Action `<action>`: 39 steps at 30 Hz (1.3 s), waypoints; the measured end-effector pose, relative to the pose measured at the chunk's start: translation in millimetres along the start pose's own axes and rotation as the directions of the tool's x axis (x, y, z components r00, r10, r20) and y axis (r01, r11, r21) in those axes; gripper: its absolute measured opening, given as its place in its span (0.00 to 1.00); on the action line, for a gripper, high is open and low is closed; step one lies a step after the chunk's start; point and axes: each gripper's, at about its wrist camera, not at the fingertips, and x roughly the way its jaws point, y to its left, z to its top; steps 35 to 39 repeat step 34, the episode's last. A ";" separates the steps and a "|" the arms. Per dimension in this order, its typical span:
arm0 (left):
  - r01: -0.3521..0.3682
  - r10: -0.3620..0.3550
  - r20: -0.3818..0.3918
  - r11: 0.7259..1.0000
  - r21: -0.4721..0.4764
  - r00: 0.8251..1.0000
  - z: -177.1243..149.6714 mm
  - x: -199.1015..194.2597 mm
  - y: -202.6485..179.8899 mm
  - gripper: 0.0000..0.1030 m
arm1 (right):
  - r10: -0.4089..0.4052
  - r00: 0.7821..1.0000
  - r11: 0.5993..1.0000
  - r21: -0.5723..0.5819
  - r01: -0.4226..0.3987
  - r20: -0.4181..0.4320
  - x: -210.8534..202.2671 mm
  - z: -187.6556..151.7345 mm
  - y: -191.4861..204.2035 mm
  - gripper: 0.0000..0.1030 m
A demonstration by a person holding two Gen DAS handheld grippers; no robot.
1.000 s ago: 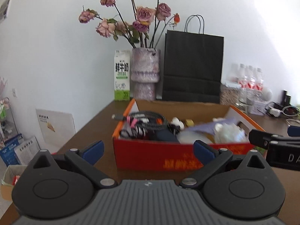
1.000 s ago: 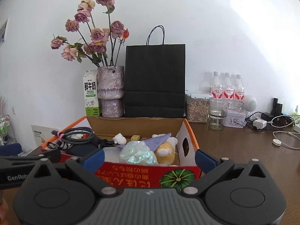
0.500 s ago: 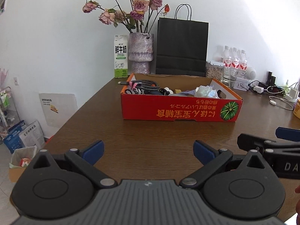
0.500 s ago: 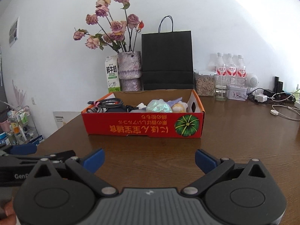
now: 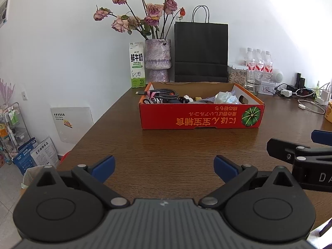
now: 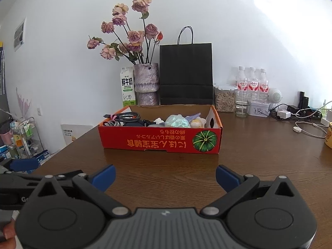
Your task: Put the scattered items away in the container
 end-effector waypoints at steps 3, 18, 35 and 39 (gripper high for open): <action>-0.003 0.003 -0.001 1.000 0.003 1.000 0.2 0.0 -1.0 1.00 | -0.002 1.000 1.000 0.001 0.002 -0.001 0.0 0.2 -0.3 1.00; -0.006 0.006 -0.017 1.000 0.010 1.000 -1.1 4.7 -0.8 1.00 | -0.002 1.000 1.000 0.009 0.002 -0.019 5.3 -1.4 -3.3 1.00; -0.020 0.020 -0.020 1.000 0.023 1.000 -4.3 6.8 -3.7 1.00 | -0.003 1.000 1.000 0.014 0.003 -0.030 8.7 -5.8 -7.0 1.00; -0.020 0.020 -0.020 1.000 0.023 1.000 -4.3 6.8 -3.7 1.00 | -0.003 1.000 1.000 0.014 0.003 -0.030 8.7 -5.8 -7.0 1.00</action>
